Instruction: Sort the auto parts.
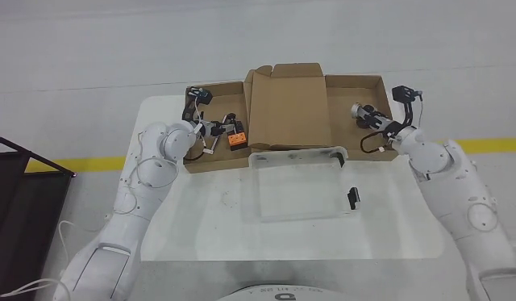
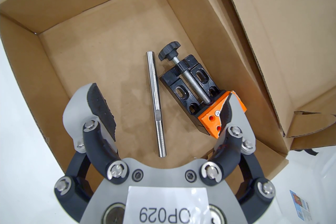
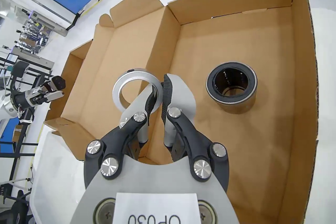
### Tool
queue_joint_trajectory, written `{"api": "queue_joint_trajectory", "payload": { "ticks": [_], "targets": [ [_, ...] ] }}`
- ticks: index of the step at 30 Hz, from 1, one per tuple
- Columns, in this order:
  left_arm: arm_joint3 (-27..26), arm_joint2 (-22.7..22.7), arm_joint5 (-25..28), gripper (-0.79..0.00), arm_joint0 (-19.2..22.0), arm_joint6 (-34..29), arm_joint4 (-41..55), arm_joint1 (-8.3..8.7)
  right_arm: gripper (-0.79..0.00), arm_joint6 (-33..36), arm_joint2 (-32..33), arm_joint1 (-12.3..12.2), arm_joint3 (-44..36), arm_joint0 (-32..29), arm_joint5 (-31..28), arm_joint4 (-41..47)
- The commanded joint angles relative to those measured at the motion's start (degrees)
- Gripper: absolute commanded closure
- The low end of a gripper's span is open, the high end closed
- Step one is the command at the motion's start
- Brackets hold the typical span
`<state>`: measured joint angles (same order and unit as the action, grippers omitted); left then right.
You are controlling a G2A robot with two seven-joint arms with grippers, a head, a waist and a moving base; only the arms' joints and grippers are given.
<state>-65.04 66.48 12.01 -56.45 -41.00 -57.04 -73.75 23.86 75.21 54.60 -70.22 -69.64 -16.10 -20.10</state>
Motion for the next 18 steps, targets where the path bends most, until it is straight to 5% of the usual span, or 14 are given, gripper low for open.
{"api": "queue_joint_trajectory", "payload": {
  "ticks": [1,11,15,18],
  "targets": [
    [0.0,0.0,0.0,-0.785,0.0,0.0,0.0,0.00,0.000,-0.4,-0.3,0.1,0.2,0.3,0.4,-0.6],
    [0.0,0.0,0.0,-0.785,0.0,0.0,0.0,0.00,-0.086,-1.4,-0.7,0.6,0.0,0.9,2.1,-2.8],
    [0.0,0.0,0.0,-0.785,0.0,0.0,0.0,0.00,-0.311,-1.6,-0.1,0.7,-0.6,0.5,2.6,-3.2],
    [0.0,0.0,0.0,-0.785,0.0,0.0,0.0,0.00,-0.354,-1.8,0.4,0.7,-1.2,-0.1,2.7,-3.4]
  ]
}}
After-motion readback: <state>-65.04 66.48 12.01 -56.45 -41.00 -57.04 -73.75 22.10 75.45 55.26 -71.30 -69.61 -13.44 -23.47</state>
